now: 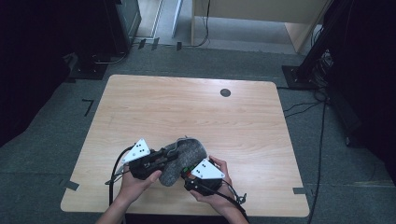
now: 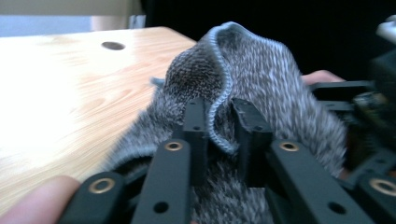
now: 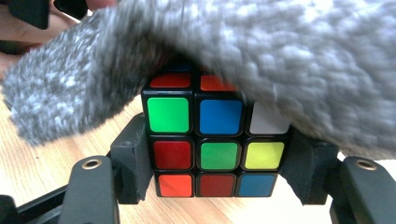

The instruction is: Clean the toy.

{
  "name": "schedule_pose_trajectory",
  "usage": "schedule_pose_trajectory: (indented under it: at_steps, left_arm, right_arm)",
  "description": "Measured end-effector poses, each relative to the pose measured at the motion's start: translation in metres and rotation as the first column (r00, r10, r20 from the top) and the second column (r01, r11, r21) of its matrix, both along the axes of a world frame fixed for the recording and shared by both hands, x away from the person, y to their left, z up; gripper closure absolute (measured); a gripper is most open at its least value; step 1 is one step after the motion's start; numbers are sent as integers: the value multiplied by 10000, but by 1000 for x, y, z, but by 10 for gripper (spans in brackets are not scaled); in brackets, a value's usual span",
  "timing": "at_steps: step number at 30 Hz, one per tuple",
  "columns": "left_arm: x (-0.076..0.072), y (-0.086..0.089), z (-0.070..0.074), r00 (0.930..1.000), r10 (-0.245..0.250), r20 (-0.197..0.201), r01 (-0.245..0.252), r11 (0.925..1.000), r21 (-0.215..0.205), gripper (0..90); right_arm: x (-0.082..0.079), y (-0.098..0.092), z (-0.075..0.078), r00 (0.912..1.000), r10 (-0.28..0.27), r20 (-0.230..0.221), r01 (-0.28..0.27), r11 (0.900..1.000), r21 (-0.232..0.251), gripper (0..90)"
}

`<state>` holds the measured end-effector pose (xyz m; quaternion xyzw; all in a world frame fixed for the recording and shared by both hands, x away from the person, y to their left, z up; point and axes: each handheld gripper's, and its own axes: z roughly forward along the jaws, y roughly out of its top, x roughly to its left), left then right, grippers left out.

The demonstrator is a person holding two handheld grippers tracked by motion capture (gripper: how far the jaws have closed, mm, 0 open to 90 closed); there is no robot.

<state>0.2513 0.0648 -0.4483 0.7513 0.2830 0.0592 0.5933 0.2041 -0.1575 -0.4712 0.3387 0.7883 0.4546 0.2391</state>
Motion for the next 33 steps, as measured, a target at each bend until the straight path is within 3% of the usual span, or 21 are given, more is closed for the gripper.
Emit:
schedule_pose_trajectory:
  at_steps: [1, 2, 3, 6, 7, 8, 10, 12, 13, 15, 16, 19, 22, 23, 25, 27, 28, 30, 31, 32, 33]
  left_arm:
    - [0, 0, 0, 10000, 0, 0, 0, 10000, 0, 697]
    - [-3, -4, 1, 9992, -382, 90, 383, 9992, -86, 697]
    - [-9, -12, 2, 9971, -588, 479, 576, 9980, 267, 596]
    - [-11, -16, 2, 9970, -266, 727, 215, 9973, 699, 544]
    - [-7, -13, 0, 9984, 199, 531, -240, 9966, 792, 549]
    - [-7, -13, 0, 9984, 199, 531, -240, 9966, 792, 564]
    - [0, -6, -2, 9976, 692, 4, -691, 9959, 580, 590]
    - [5, 1, -3, 9962, 532, -691, -534, 9986, -10, 617]
    - [4, 3, -1, 9966, 53, -818, -107, 9978, -657, 668]
    - [1, 1, 2, 9974, -237, -679, 177, 9959, -882, 749]
    - [-6, -4, 7, 9953, -944, -203, 922, 9916, -902, 781]
    - [-14, -15, 9, 9858, -1644, 345, 1650, 9862, -153, 806]
    - [-10, -14, 6, 9903, -1376, 181, 1379, 9903, -183, 809]
    - [-4, -8, 3, 9967, -804, -64, 803, 9967, -90, 814]
    - [1, -2, 1, 9992, -274, -297, 273, 9996, -20, 823]
    - [3, 1, 0, 9979, -343, -542, 326, 9989, -330, 824]
    - [0, 1, 4, 9932, -946, -681, 869, 9903, -1084, 814]
    - [-4, -4, 6, 9909, -1249, -495, 1190, 9870, -1083, 806]
    - [-8, -9, 8, 9908, -1340, -186, 1321, 9881, -792, 802]
    - [-11, -13, 9, 9913, -1314, 43, 1315, 9900, -508, 797]
    - [-8, -12, 7, 9961, -886, 8, 886, 9954, -352, 804]
  right_arm:
    - [0, 0, 0, 10000, 0, 0, 0, 10000, 0, 346]
    - [1, 1, 0, 10000, 32, 13, -32, 10000, -16, 346]
    - [1, 3, -2, 10000, 69, 16, -69, 9999, -90, 346]
    - [1, 2, -1, 10000, 95, 24, -95, 9999, -83, 346]
    - [1, 1, 0, 9999, 103, 105, -103, 9999, -56, 346]
    - [1, 1, 0, 9999, 103, 105, -103, 9999, -56, 346]
    - [-1, -1, 3, 9996, 168, 207, -170, 9998, 84, 347]
    - [-1, -3, 5, 9995, 158, 282, -164, 9996, 223, 347]
    - [-1, -2, 5, 9995, 137, 278, -142, 9997, 195, 347]
    - [-1, -1, 4, 9996, 107, 257, -110, 9999, 117, 347]
    - [0, 0, 2, 9998, 46, 211, -46, 10000, -9, 347]
    - [1, 2, 1, 9998, 97, 147, -96, 9999, -28, 347]
    - [0, 2, 2, 9998, 97, 184, -96, 9999, -77, 347]
    - [-1, 2, 2, 9998, 24, 182, -21, 9999, -166, 347]
    - [-1, 1, 2, 9999, 8, 171, -7, 10000, -88, 347]
    - [-1, 0, 3, 9998, 40, 177, -40, 10000, -26, 347]
    - [-1, 1, 4, 9997, 95, 234, -97, 9999, 72, 347]
    - [-1, 1, 4, 9996, 131, 249, -134, 9998, 131, 347]
    - [-1, 2, 5, 9996, 163, 247, -167, 9997, 154, 347]
    - [-2, 3, 6, 9996, 132, 241, -134, 9999, 78, 347]
    - [-1, 2, 6, 9996, 119, 252, -120, 9999, 36, 347]
